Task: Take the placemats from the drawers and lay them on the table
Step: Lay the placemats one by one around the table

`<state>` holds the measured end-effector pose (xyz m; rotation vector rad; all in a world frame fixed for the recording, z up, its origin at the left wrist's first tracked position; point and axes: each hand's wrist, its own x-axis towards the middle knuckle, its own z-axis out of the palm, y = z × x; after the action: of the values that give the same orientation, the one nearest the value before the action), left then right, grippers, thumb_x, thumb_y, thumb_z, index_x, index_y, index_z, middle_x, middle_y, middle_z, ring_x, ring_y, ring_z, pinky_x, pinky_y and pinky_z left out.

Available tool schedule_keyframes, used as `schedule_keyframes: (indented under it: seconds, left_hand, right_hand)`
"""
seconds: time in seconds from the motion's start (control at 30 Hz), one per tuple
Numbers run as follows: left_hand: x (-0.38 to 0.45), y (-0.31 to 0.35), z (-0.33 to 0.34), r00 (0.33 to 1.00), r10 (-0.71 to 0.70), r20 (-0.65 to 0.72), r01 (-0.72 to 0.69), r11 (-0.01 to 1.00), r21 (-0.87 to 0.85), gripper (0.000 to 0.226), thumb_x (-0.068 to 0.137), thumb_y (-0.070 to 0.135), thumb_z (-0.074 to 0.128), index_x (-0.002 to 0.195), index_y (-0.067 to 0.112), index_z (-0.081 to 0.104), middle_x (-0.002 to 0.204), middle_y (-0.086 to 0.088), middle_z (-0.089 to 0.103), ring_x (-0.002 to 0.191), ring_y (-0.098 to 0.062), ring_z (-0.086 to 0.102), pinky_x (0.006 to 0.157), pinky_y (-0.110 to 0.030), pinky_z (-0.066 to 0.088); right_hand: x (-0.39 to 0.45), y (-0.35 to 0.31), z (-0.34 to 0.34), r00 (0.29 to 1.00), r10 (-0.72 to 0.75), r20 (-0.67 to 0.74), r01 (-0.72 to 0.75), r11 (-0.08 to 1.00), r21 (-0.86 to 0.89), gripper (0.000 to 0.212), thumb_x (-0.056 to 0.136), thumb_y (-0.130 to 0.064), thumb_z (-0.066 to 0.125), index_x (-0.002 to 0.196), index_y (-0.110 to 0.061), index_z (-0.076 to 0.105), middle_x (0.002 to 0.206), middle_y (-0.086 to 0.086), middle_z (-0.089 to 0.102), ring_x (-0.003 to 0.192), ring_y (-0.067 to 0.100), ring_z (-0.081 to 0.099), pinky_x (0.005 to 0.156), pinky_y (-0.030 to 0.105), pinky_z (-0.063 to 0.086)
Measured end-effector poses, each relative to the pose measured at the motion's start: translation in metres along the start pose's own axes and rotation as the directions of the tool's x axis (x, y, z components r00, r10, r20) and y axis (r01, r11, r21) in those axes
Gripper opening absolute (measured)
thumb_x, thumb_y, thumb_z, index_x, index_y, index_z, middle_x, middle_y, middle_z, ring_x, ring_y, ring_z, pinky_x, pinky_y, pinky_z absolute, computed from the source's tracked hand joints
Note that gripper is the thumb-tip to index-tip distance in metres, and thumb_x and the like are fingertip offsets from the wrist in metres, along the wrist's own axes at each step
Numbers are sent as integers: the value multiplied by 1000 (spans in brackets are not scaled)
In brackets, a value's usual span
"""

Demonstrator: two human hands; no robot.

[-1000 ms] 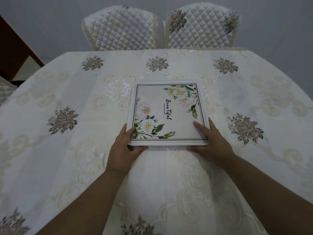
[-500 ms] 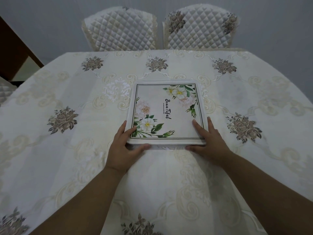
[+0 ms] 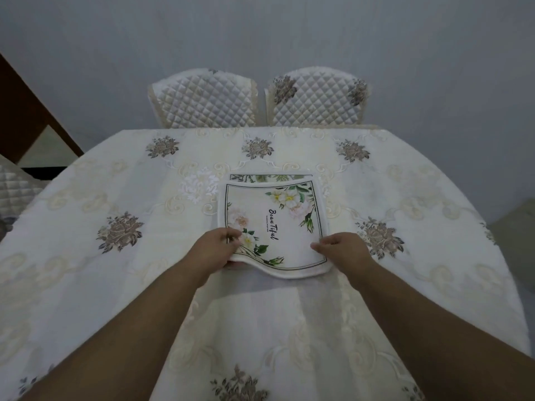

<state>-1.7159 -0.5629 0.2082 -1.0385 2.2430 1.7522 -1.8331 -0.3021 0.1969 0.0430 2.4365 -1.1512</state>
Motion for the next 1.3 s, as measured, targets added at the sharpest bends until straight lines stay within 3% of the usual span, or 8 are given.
schedule_keyframes:
  seconds: [0.1, 0.23, 0.33, 0.47, 0.57, 0.73, 0.97, 1.3]
  left_hand:
    - [-25, 7, -5, 991, -106, 85, 109, 993, -36, 49, 95, -9, 59, 136, 17, 62, 136, -6, 54, 101, -28, 70, 66, -36, 64]
    - [-69, 2, -14, 998, -27, 65, 32, 997, -77, 58, 91, -13, 52, 129, 29, 68, 132, 0, 62, 101, -25, 72, 77, -44, 64]
    - [-106, 2, -23, 996, 84, 32, -81, 993, -84, 64, 91, -14, 50, 123, 38, 69, 129, 7, 66, 109, -15, 70, 91, -38, 60]
    - [-154, 1, -27, 974, 225, 20, -224, 973, -53, 60, 93, -7, 54, 134, 37, 64, 134, 12, 64, 120, -8, 63, 101, -36, 55]
    - [-176, 5, -31, 954, 301, 10, -300, 952, -64, 52, 95, 3, 62, 132, 39, 65, 134, 12, 64, 118, -5, 64, 100, -34, 56]
    - [-200, 15, -34, 918, 394, 42, -395, 918, 22, 38, 95, 21, 72, 127, 41, 69, 133, 18, 64, 126, -5, 58, 111, -38, 47]
    - [-251, 30, -11, 893, 445, 64, -446, 895, 4, 40, 94, 21, 73, 125, 45, 68, 131, 21, 63, 123, -5, 59, 108, -41, 50]
    - [-337, 45, 47, 891, 454, -20, -454, 890, -39, 53, 94, 7, 68, 127, 49, 64, 137, 15, 60, 122, -13, 61, 104, -43, 53]
  right_hand:
    - [-22, -10, -12, 999, 21, 50, -21, 1000, -8, 25, 83, -5, 66, 99, -22, 72, 89, 3, 65, 66, 15, 57, 57, 25, 45]
    - [-60, -21, -23, 952, 184, 244, -194, 981, 21, 36, 87, -10, 48, 115, -27, 62, 100, 13, 64, 69, 22, 54, 58, 25, 45]
    - [-89, -20, -32, 936, 195, 292, -182, 981, -72, 36, 87, -14, 49, 119, -9, 65, 98, 12, 61, 76, 22, 51, 61, 29, 41]
    - [-144, -11, -43, 994, 19, 105, -7, 993, -118, 51, 84, -13, 66, 133, -27, 62, 136, 1, 53, 116, 19, 54, 94, 28, 46]
    - [-182, -9, -52, 997, -66, -41, 64, 997, -38, 53, 88, -7, 65, 133, -34, 61, 142, -2, 52, 121, 18, 53, 104, 32, 45]
    - [-235, -5, -74, 981, -84, -177, 98, 993, 67, 55, 91, 1, 59, 131, -37, 63, 144, -4, 51, 112, 8, 48, 82, 5, 38]
    - [-287, 4, -119, 946, -173, -274, 203, 975, 84, 56, 89, 5, 59, 128, -35, 65, 139, -6, 54, 130, 12, 47, 102, 17, 29]
    - [-335, 45, -186, 925, -266, -270, 295, 953, 71, 54, 91, 4, 59, 131, -32, 63, 126, -12, 49, 119, 6, 45, 102, 17, 31]
